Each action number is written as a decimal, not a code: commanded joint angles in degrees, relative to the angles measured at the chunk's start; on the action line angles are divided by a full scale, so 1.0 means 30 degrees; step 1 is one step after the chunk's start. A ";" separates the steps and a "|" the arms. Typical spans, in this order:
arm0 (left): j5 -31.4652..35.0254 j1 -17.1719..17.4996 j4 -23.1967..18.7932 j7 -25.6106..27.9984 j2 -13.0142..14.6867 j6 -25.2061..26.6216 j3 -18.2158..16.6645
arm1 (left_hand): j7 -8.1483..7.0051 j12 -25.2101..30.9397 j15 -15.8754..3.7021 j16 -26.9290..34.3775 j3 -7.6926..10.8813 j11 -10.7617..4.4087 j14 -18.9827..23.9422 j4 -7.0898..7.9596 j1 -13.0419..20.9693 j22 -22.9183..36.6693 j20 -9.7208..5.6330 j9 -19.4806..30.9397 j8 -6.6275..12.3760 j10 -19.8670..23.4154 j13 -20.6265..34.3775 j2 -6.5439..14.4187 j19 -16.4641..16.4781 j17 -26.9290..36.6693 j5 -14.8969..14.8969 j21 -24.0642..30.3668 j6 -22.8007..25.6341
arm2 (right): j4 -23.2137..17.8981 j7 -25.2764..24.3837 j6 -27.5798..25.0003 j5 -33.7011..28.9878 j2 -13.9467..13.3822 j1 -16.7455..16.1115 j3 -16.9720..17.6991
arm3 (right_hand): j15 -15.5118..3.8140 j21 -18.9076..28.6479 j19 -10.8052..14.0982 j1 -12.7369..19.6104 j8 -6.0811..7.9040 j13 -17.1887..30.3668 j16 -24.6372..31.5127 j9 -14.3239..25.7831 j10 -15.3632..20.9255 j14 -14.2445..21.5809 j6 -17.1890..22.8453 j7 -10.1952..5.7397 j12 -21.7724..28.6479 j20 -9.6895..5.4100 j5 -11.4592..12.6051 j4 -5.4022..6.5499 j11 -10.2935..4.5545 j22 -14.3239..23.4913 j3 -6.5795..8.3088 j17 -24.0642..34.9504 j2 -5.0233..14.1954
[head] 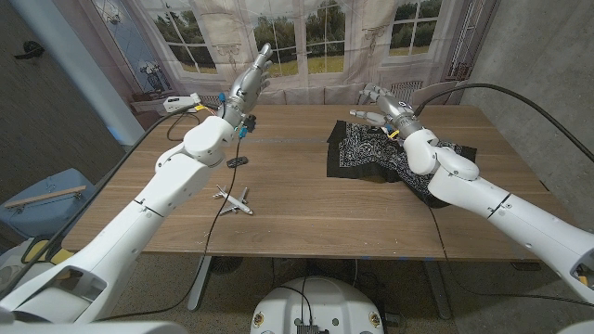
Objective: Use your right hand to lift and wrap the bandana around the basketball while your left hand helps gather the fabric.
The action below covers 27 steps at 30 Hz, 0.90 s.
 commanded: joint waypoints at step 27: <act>-0.0813 -0.1096 0.2101 -0.0887 -0.0013 -0.1454 0.0863 | 0.0186 0.0137 -0.0088 0.0210 -0.0110 0.0095 -0.0100 0.0078 -0.0179 0.0023 0.0022 -0.0024 0.0291 -0.0222 0.0005 0.0277 -0.0459 0.0008 0.0274 -0.0050 0.0151 | 0.2911 1.2155 -0.8143 -0.5188 0.2035 0.5658 -0.6331 | 0.0819 0.0115 -0.0917 0.0130 0.0002 0.0159 0.0185 0.0108 -0.3074 -0.1359 -0.3270 -0.0056 0.0081 0.0101 0.0821 -0.0215 0.1411 0.0074 -0.0751 -0.0073 -0.0433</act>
